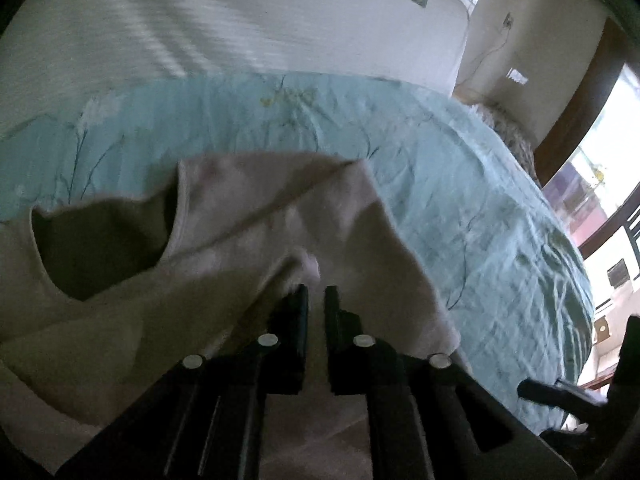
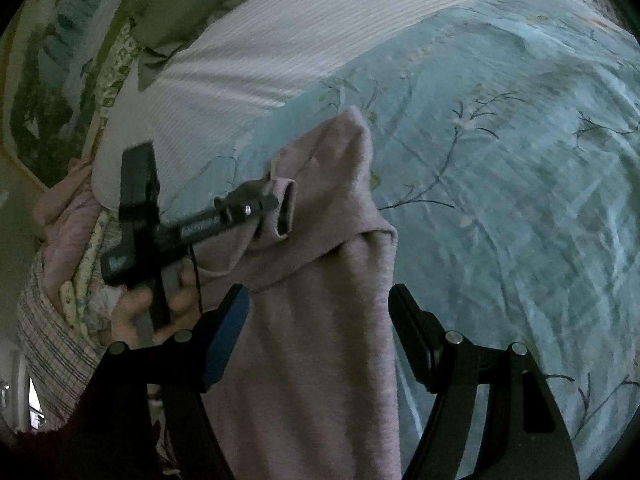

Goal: Fold small clothes
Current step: 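Fold the sleeve across the sweater body with the left tool, release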

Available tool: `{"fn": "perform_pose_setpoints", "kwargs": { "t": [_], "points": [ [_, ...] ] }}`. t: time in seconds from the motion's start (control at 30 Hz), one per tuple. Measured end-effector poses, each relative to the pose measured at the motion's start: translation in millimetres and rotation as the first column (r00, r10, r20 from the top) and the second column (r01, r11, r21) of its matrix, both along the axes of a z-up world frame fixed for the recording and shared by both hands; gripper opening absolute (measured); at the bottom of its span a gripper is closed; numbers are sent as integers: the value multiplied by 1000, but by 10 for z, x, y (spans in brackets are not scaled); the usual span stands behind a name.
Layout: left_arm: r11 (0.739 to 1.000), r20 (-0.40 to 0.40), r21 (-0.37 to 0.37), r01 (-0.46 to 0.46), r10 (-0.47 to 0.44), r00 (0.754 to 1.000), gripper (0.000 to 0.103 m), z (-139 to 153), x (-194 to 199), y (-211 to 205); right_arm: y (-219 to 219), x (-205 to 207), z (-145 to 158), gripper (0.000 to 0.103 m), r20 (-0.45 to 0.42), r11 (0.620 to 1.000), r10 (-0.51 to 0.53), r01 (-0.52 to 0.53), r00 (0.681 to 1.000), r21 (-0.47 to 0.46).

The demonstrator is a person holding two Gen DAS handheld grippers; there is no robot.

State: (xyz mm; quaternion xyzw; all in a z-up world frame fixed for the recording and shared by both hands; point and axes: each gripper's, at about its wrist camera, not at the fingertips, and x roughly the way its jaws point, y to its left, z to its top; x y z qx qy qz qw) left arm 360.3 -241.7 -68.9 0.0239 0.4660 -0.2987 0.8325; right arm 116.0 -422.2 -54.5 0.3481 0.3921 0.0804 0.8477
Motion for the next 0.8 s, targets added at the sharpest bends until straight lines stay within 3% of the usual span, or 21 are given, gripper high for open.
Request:
{"fn": "perform_pose_setpoints", "kwargs": {
  "t": [0.03, 0.1, 0.13, 0.27, 0.4, 0.5, 0.6, 0.73, 0.77, 0.8],
  "points": [
    [1000, 0, 1, -2, 2, 1000, 32, -15, -54, 48, 22, 19, -2, 73, 1, 1000, 5, -5, 1000, 2],
    [1000, 17, 8, -13, 13, 1000, 50, -3, -171, 181, 91, 89, 2, 73, 9, 1000, 21, -21, 1000, 3],
    [1000, 30, 4, -19, 19, 999, 54, 9, -263, 296, 120, 107, 0, 73, 11, 1000, 27, -27, 1000, 3],
    [997, 30, -22, -71, 72, 997, 55, 52, -566, 829, 261, 302, -20, 73, 23, 998, 58, -58, 998, -10],
    [980, 34, -23, -199, 200, 979, 55, 33, -819, 1520, 342, 580, -79, 73, 17, 996, 77, -76, 997, -46],
    [940, 53, 12, -341, 340, 939, 55, -12, -937, 2099, 424, 792, -134, 73, 1, 993, 99, -99, 995, -66],
    [871, 71, 56, -488, 484, 872, 54, -84, -958, 2691, 567, 1038, -197, 73, -13, 987, 135, -136, 991, -83],
    [813, 62, 82, -577, 573, 817, 53, -176, -841, 3129, 792, 1301, -273, 72, -28, 977, 176, -178, 984, -115],
    [806, 65, 88, -585, 581, 811, 53, -189, -818, 3186, 836, 1362, -299, 67, -28, 974, 187, -189, 982, -121],
    [800, 71, 100, -591, 587, 807, 53, -213, -784, 3225, 895, 1452, -342, 55, -38, 969, 201, -205, 979, -138]
  ]
}}
